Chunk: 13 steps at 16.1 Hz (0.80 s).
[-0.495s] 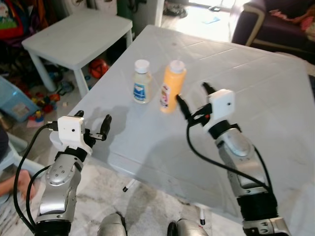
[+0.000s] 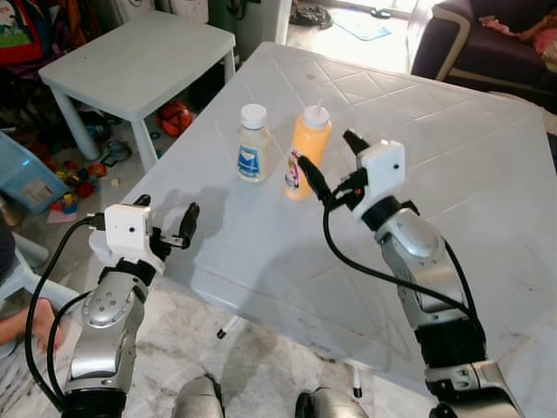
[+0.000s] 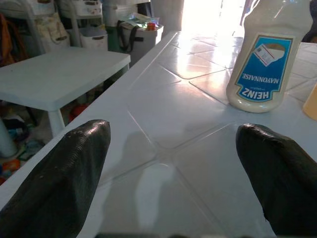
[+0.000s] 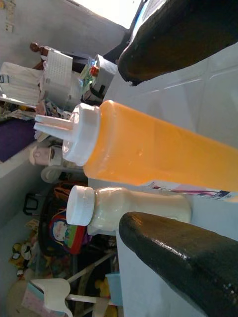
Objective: Restocking fridge
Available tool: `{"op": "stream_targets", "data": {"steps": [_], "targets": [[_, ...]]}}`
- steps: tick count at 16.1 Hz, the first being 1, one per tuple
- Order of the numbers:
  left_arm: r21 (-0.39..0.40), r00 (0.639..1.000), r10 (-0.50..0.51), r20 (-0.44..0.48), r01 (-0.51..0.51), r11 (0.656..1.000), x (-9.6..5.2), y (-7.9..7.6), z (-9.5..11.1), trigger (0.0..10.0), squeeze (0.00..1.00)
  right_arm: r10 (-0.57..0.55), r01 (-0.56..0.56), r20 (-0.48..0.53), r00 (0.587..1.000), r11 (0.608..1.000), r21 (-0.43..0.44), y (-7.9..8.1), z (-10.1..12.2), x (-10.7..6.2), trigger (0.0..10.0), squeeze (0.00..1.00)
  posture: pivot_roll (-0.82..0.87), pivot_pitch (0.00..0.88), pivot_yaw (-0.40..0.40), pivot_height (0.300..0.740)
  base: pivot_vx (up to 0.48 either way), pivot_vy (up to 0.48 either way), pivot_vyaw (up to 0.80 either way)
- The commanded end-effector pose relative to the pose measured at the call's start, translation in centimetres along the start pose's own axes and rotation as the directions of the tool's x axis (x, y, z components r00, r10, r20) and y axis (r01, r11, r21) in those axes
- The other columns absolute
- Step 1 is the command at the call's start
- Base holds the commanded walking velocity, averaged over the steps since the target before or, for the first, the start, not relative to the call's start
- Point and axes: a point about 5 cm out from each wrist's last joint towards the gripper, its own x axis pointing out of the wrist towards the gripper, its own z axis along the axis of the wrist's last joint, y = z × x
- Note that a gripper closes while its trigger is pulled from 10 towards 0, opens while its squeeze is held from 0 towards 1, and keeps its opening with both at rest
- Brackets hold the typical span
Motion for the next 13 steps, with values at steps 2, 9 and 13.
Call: {"op": "stream_targets", "data": {"steps": [2, 9, 13], "targets": [[0.008, 1.0, -0.009, -0.003, 0.01, 1.0, 0.2, -0.1, 0.2, 10.0, 0.0, 0.003, -0.003, 0.005, 1.0, 1.0, -0.025, -0.3, 0.1, 0.2, 10.0, 0.0, 0.04, 0.097, -0.037, 0.74, 0.0, 0.0, 0.0], [0.019, 1.0, -0.02, -0.018, 0.021, 1.0, 0.1, -0.1, -0.1, 10.0, 0.0, -0.004, 0.006, 0.02, 1.0, 0.997, -0.076, -1.1, 0.7, 2.1, 10.0, 0.0, 0.04, 0.1, -0.034, 0.74, 0.0, 0.0, 0.0], [0.027, 1.0, -0.016, -0.025, 0.017, 0.999, -0.1, 0.0, -0.1, 10.0, 0.0, 0.012, -0.011, 0.003, 1.0, 0.999, -0.051, -0.9, 0.2, 2.8, 10.0, 0.0, 0.04, 0.104, -0.039, 0.74, 0.0, 0.0, 0.0]]}}
